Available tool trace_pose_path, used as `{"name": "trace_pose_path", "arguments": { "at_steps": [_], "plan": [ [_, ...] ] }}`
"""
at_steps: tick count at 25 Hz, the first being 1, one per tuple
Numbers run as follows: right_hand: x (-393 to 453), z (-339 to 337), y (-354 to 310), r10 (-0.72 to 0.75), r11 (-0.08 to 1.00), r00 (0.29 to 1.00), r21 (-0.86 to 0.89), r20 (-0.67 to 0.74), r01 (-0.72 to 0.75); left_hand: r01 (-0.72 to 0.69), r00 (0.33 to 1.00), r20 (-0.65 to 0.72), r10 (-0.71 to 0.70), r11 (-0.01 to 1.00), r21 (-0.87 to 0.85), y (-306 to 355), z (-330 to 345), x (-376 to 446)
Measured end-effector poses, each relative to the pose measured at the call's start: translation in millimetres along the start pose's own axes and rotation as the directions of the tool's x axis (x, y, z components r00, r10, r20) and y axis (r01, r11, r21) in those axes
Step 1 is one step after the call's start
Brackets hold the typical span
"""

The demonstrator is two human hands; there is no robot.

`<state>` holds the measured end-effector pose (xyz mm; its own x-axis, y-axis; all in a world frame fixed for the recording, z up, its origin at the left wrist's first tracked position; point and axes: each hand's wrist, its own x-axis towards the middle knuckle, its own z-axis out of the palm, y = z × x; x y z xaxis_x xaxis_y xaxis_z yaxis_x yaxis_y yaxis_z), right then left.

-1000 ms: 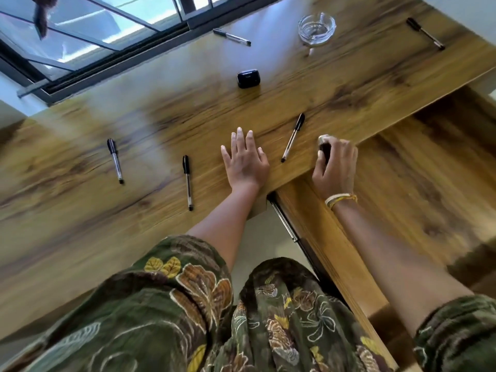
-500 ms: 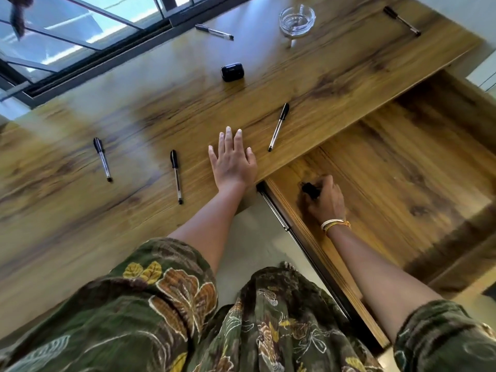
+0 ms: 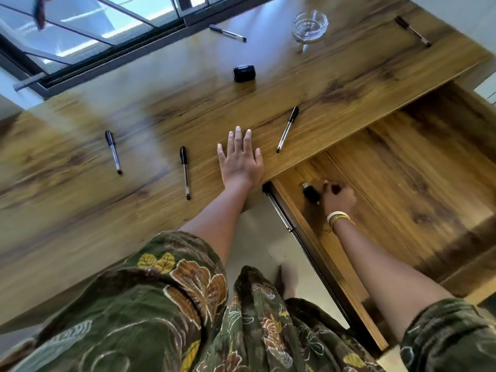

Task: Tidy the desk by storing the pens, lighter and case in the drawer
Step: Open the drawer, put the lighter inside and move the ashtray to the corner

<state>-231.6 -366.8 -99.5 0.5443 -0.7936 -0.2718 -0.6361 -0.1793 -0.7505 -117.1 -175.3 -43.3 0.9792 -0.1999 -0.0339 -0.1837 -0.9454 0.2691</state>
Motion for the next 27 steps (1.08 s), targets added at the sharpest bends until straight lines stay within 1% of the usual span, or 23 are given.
{"name": "trace_pose_path", "arguments": {
  "at_steps": [1, 2, 3, 5, 8, 14, 16, 17, 19, 21, 23, 25, 27],
  "plan": [
    [-2, -1, -9, 0.027, 0.999, 0.998, 0.042, -0.057, -0.024, -0.015, 0.999, 0.031, 0.014, 1.000, 0.014, -2, -2, -2],
    [-3, -1, -19, 0.007, 0.998, 0.996, 0.066, -0.090, -0.001, -0.032, 0.997, 0.068, 0.030, 0.999, 0.026, -3, -3, -5],
    [-5, 0, -31, -0.042, 0.996, 0.994, 0.080, -0.104, 0.050, -0.052, 0.993, 0.108, 0.048, 0.998, 0.037, -6, -5, -8],
    [-13, 2, -56, -0.148, 0.983, 0.985, 0.099, -0.094, 0.157, -0.093, 0.982, 0.170, 0.083, 0.994, 0.055, -13, -9, -17],
    [-29, 9, -90, -0.245, 0.958, 0.965, 0.129, -0.089, 0.255, -0.133, 0.965, 0.236, 0.115, 0.989, 0.059, -21, -15, -27],
    [-54, 31, -134, -0.436, 0.897, 0.899, 0.066, -0.022, 0.437, -0.177, 0.930, 0.337, 0.146, 0.982, 0.064, -29, -26, -39],
    [-60, 39, -147, -0.487, 0.873, 0.873, 0.023, 0.024, 0.486, -0.185, 0.932, 0.320, 0.170, 0.983, 0.016, -32, -38, -35],
    [-62, 42, -154, -0.508, 0.861, 0.860, -0.004, 0.038, 0.509, -0.178, 0.939, 0.292, 0.181, 0.983, -0.038, -33, -44, -32],
    [-59, 47, -170, -0.511, 0.858, 0.857, -0.025, 0.064, 0.513, -0.174, 0.958, 0.210, 0.197, 0.977, -0.122, -38, -57, -21],
    [-47, 51, -191, -0.505, 0.859, 0.858, -0.043, 0.097, 0.510, -0.176, 0.972, 0.138, 0.193, 0.977, -0.122, -43, -69, -3],
    [-27, 54, -216, -0.511, 0.854, 0.854, -0.060, 0.094, 0.517, -0.142, 0.979, 0.129, 0.155, 0.984, -0.105, -48, -77, 19],
    [3, 60, -240, -0.504, 0.856, 0.860, -0.085, 0.081, 0.510, -0.106, 0.981, 0.148, 0.122, 0.988, -0.112, -48, -79, 47],
    [42, 67, -261, -0.445, 0.888, 0.893, -0.095, 0.067, 0.450, -0.066, 0.985, 0.149, 0.085, 0.990, -0.127, -45, -75, 83]
  ]
}}
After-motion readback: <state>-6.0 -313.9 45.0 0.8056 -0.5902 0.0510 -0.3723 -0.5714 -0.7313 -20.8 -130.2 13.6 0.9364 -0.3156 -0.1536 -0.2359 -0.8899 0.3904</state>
